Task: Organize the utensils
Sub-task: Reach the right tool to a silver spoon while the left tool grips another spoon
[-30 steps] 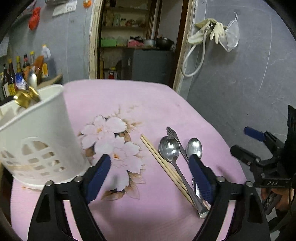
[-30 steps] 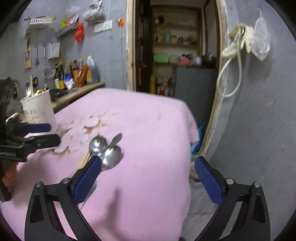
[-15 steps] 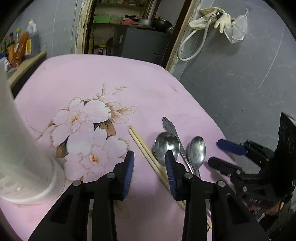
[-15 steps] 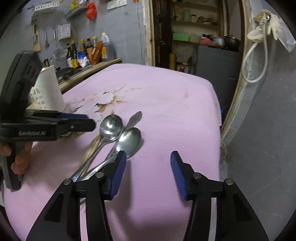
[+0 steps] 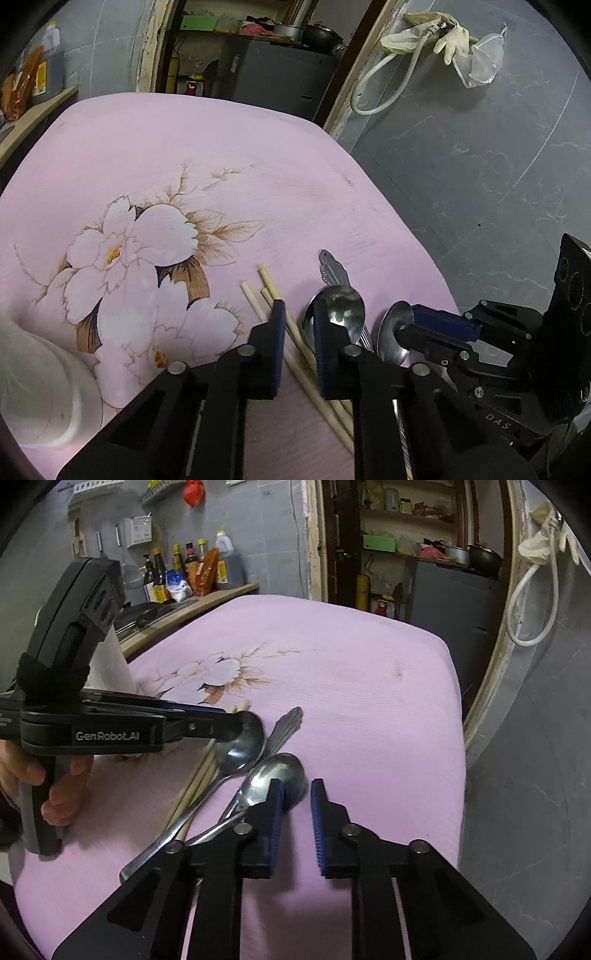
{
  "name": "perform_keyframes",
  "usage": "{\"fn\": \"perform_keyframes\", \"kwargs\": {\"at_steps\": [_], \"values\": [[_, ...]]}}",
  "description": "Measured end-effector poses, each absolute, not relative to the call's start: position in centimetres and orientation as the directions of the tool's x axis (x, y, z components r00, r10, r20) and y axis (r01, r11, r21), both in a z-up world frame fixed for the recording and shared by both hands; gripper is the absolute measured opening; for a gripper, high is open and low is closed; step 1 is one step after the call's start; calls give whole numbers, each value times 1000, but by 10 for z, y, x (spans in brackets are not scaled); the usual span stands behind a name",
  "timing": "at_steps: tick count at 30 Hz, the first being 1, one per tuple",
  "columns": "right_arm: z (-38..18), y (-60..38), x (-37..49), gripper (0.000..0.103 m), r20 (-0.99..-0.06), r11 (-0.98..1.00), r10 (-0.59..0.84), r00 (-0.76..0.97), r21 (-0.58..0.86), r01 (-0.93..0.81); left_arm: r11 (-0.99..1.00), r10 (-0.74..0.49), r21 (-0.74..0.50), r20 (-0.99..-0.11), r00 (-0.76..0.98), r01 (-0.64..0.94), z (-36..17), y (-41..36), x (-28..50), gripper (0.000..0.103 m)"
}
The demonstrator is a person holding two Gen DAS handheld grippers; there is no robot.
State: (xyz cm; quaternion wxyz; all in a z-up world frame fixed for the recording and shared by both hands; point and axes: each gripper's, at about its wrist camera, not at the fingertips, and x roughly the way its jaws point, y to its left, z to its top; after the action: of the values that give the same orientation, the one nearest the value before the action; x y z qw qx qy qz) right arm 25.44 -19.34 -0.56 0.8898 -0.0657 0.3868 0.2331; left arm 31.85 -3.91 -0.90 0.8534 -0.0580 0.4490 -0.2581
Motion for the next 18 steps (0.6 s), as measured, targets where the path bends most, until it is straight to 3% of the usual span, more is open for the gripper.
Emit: {"fn": "perform_keyframes", "kwargs": {"at_steps": [2, 18], "values": [[-5, -191, 254, 9, -717, 881, 361, 596, 53, -470, 858, -495, -327, -733, 466, 397, -8, -40, 317, 2], [-2, -189, 253, 6, -702, 891, 323, 635, -1, -454, 897, -428, -264, -720, 547, 354, 2, -31, 284, 0]]}}
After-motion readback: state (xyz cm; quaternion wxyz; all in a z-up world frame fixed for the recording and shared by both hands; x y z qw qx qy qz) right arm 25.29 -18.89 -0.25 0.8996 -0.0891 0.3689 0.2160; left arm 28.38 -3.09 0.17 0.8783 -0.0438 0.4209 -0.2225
